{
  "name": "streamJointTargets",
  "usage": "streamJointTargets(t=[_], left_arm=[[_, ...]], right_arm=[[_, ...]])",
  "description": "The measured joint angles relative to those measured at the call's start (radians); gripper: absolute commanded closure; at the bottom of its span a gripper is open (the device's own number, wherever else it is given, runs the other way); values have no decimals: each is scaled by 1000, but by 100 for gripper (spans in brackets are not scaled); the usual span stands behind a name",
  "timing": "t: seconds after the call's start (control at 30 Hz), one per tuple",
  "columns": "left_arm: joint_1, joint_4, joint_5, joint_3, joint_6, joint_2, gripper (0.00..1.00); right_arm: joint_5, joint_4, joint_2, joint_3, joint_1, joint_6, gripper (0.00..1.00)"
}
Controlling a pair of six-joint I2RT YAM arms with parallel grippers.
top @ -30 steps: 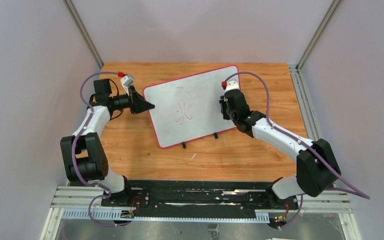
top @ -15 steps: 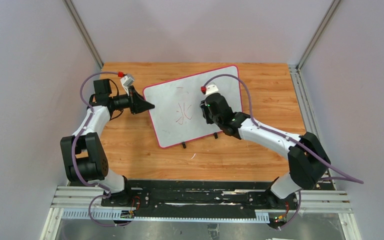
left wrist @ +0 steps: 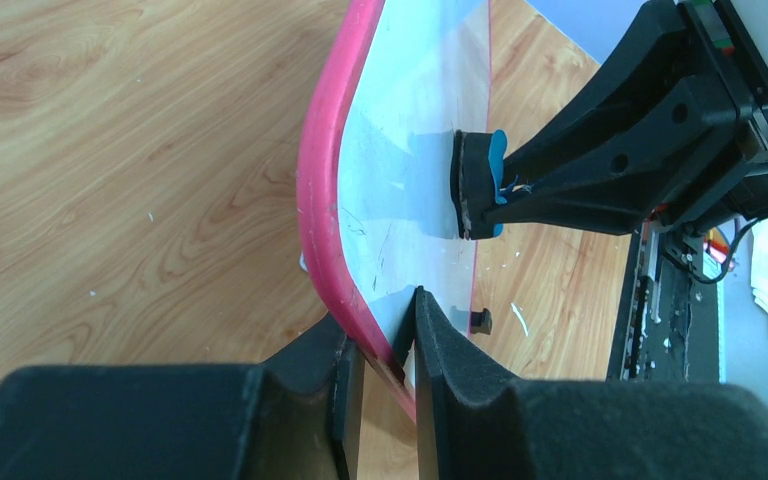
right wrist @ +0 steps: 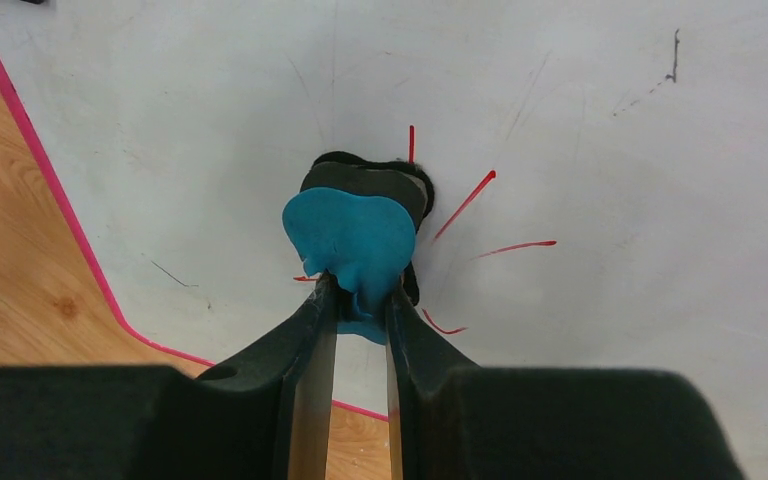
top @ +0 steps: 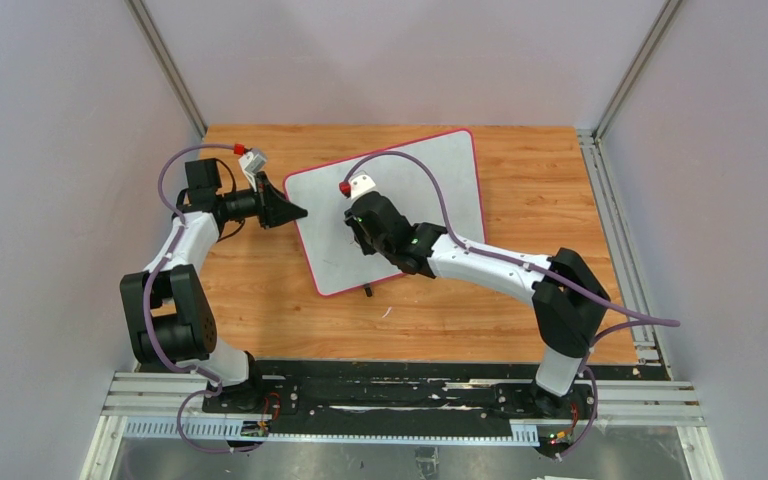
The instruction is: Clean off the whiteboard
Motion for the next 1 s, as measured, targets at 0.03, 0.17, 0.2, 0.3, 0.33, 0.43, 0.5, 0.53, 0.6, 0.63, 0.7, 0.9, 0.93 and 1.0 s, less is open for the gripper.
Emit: streamJointTargets(t=[0.03,0.17,0.2,0.3,0.33,0.43,0.5,0.53,0.6,0.63,0.7,0.9,0.93,1.0], left_arm=[[0,0,0,0,0,0,100],[0,0,0,0,0,0,100],[0,0,0,0,0,0,100],[0,-1,0,0,0,-1,100],[0,-2,-1,0,0,-2,100],[-2,-2,-3,0,0,-2,100],[-4,-2,-3,0,0,-4,100],[-6,-2,-3,0,1,-6,100],[-7,-4,-3,0,2,-9,100],[-7,-5,-3,0,4,-11,100],[-7,-9,-3,0,8,-13,100],[-7,-17,-3,0,16,-15,100],[-7,-18,-3,0,16,-15,100],[-7,-20,-3,0,16,-15,100]], right_arm=[[-2,0,0,0,0,0,99],[2,1,0,0,0,-9,99],[8,1,0,0,0,-14,99],[17,0,0,0,-3,-29,99],[15,0,0,0,-7,-32,99],[-12,0,-13,-11,-28,-33,99],[-19,2,-40,-32,-55,-34,99],[-19,1,-60,-44,-76,-35,99],[-16,2,-95,-64,-118,-41,99],[-10,1,-115,-74,-143,-45,99],[6,3,-148,-90,-188,-53,99],[29,7,-177,-98,-245,-64,99],[28,8,-175,-98,-244,-64,99],[26,8,-170,-94,-239,-63,99]])
